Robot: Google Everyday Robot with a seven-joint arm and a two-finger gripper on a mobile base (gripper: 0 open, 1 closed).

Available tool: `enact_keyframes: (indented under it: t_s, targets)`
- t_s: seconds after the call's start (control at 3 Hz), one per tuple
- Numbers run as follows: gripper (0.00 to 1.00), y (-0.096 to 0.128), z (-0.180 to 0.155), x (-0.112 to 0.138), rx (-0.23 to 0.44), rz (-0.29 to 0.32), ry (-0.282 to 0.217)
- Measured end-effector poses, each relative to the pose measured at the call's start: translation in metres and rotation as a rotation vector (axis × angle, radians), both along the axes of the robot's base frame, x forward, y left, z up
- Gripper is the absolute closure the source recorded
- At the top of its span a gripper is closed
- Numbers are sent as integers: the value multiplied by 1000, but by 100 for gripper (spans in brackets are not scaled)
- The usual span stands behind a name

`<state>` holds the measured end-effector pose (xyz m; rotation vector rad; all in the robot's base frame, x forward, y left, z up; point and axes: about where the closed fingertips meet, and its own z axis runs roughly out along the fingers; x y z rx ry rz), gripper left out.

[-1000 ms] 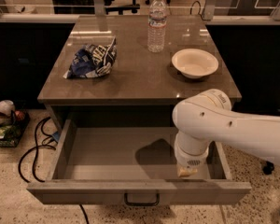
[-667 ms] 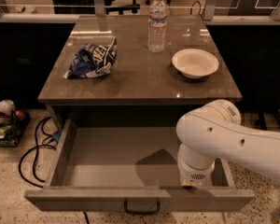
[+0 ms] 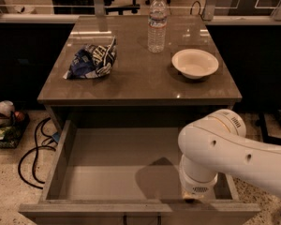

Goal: Open top drawer

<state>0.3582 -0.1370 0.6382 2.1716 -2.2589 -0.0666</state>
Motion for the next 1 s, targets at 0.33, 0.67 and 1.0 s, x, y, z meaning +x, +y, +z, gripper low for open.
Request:
enact_keyframes:
  t_s: [0.33,0.67,1.0]
  targets:
    - [100,3,0,-22,3,-9,4]
    - [100,8,0,-31,3,13,14]
    - [82,8,1,-31,1,12,11]
